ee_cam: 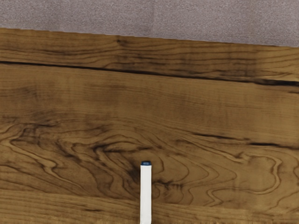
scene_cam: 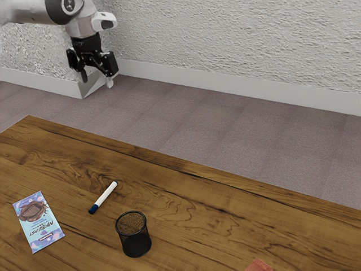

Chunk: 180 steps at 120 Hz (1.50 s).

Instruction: Put the marker into the pen holder.

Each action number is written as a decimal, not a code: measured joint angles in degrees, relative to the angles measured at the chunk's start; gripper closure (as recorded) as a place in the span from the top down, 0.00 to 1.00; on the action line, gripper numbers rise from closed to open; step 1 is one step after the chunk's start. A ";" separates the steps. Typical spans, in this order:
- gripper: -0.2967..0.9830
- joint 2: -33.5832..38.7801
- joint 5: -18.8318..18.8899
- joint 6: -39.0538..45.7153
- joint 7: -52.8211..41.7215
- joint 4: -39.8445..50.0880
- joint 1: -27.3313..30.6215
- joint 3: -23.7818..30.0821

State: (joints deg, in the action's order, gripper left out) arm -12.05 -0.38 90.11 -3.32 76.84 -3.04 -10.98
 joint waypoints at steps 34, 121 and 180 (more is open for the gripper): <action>0.77 7.13 0.00 5.92 -0.04 22.79 -0.16 1.67; 0.63 -9.08 -1.39 43.61 -1.40 41.51 -0.13 -0.62; 0.49 -9.56 -1.58 48.96 -1.71 42.32 0.05 -0.62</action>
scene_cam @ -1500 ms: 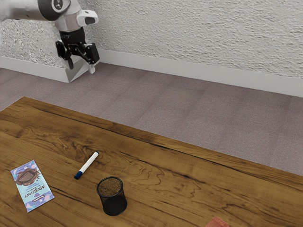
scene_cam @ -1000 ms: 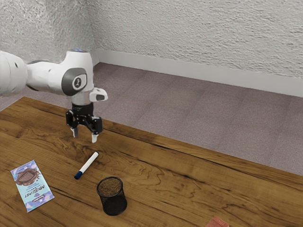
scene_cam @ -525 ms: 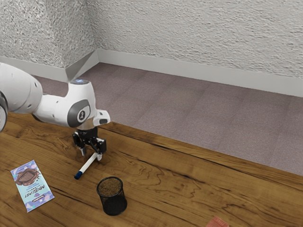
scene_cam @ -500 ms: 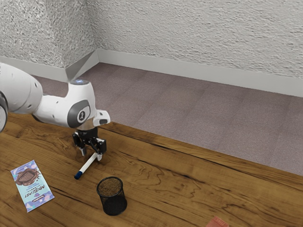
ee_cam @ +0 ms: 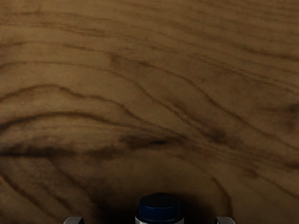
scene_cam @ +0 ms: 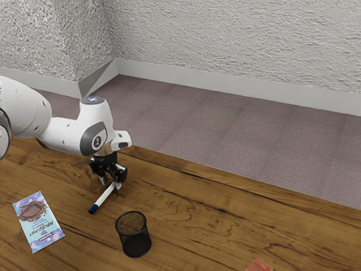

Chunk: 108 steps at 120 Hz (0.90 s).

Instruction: Put the marker into the pen holder.

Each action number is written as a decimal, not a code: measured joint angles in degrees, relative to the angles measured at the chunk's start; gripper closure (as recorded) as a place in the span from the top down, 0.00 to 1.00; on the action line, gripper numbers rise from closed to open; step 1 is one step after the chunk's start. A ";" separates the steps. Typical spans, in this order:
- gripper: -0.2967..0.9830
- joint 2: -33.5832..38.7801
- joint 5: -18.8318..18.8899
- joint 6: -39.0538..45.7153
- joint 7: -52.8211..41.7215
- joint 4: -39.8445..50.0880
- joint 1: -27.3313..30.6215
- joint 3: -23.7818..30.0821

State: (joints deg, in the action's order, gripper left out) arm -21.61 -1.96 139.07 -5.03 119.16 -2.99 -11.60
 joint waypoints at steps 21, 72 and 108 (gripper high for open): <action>0.35 -0.33 0.05 0.34 -0.02 0.04 -0.08 0.00; 0.16 1.36 1.77 0.63 1.68 -0.18 -0.20 0.18; 0.15 17.39 6.60 -2.78 4.82 0.45 -0.67 10.97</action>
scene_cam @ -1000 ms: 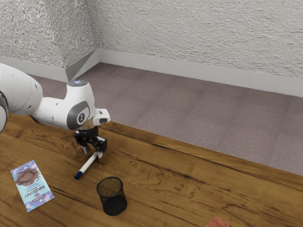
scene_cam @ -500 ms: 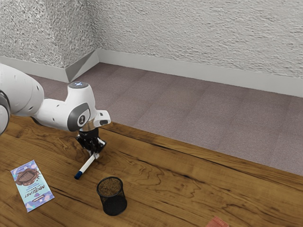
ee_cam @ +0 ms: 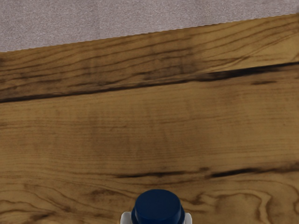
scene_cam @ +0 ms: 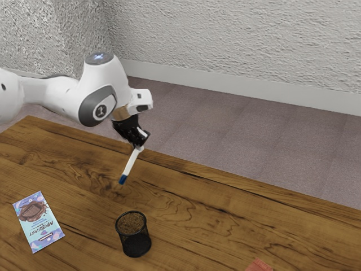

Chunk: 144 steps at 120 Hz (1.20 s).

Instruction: Put the marker into the pen holder.

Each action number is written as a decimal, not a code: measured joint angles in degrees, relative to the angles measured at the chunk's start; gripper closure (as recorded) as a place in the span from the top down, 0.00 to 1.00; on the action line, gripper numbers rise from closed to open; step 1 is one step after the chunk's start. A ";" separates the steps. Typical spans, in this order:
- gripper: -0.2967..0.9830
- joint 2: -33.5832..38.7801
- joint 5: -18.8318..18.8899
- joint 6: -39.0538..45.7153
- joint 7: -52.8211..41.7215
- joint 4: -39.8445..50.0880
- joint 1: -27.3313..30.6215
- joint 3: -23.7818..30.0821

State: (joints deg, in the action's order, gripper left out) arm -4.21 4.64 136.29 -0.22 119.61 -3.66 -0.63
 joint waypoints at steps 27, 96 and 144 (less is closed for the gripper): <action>0.15 6.42 1.07 0.29 4.28 6.78 -4.89 6.09; 0.16 19.05 1.06 3.31 11.88 17.83 0.30 9.74; 0.17 20.37 0.97 4.24 17.19 24.20 0.26 12.05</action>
State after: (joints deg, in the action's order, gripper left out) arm 16.16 5.61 140.53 16.98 143.81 -3.41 11.42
